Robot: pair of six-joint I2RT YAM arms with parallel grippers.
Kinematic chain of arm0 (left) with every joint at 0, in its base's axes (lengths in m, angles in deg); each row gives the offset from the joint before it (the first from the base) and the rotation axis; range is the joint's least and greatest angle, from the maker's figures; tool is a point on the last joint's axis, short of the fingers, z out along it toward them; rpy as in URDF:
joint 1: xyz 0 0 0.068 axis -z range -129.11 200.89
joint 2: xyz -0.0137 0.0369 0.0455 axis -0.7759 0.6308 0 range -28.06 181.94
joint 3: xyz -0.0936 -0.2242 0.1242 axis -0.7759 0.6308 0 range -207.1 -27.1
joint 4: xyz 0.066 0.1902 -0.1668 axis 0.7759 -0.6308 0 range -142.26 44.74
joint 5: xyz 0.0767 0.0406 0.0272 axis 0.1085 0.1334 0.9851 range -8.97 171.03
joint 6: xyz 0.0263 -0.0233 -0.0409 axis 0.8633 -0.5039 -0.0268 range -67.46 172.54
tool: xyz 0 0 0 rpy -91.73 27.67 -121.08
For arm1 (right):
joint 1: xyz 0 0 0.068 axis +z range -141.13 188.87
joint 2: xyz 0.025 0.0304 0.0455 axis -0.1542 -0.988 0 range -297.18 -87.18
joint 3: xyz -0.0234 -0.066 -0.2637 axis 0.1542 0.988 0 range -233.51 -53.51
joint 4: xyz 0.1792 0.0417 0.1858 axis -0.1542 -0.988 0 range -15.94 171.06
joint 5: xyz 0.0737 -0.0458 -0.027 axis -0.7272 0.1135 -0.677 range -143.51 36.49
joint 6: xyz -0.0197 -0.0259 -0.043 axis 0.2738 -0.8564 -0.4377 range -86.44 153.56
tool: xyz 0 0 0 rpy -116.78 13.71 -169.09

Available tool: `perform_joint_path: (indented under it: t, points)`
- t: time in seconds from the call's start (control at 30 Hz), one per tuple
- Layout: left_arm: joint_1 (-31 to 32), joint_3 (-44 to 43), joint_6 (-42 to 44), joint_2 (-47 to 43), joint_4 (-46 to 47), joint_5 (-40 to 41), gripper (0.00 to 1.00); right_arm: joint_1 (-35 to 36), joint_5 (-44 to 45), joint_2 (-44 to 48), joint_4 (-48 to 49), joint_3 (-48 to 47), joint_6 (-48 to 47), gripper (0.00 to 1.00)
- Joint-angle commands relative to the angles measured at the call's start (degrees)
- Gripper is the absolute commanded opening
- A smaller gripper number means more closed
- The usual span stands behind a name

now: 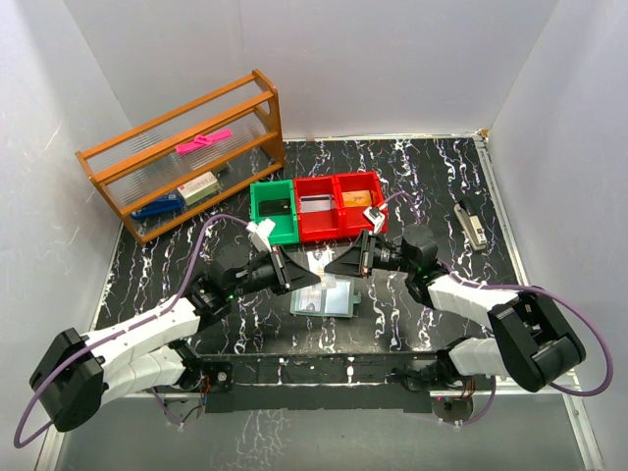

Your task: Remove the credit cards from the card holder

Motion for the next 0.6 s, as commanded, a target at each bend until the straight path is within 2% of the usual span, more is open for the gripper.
perform_joint_path:
  t: [0.0,0.07,0.13,0.2,0.27,0.33,0.43,0.5,0.57]
  points:
    - [-0.05,-0.78,-0.01,0.32,2.13,-1.29,0.0,-0.08,-4.31,1.07,7.26,-0.21,1.65,0.07]
    - [-0.01,-0.74,-0.04,0.48,2.15,-1.13,0.0,-0.11,-4.32,1.63,6.71,-0.23,1.41,0.02]
    - [-0.03,-0.93,0.13,0.73,1.76,-1.15,0.0,-0.07,-3.78,2.09,5.91,-0.1,1.09,0.0]
    - [-0.03,-1.56,0.98,0.92,-0.08,-0.76,0.16,-0.08,-2.67,2.77,4.29,-0.13,0.39,0.0]
    - [-0.06,-3.3,3.15,0.02,-5.48,2.09,0.41,-0.09,-0.15,3.98,-0.42,-0.71,-2.06,0.0]
    - [-0.01,-4.56,4.47,-1.78,-12.88,6.05,0.63,-0.12,4.66,5.85,-9.56,-2.47,-6.93,0.0]
    - [-0.01,-6.65,6.3,-4.37,-24.21,13.47,0.84,-0.09,14.42,9.24,-24.92,-6.97,-16.1,0.0]
    - [-0.12,-8.15,6.89,-5.1,-31.39,17.5,0.97,-0.07,20.87,11.07,-31.39,-9.36,-21.32,0.0]
    - [-0.11,-9.76,7.99,-4.94,-37.51,20.36,0.99,-0.12,26.39,12.25,-36.02,-11.8,-25.84,0.0]
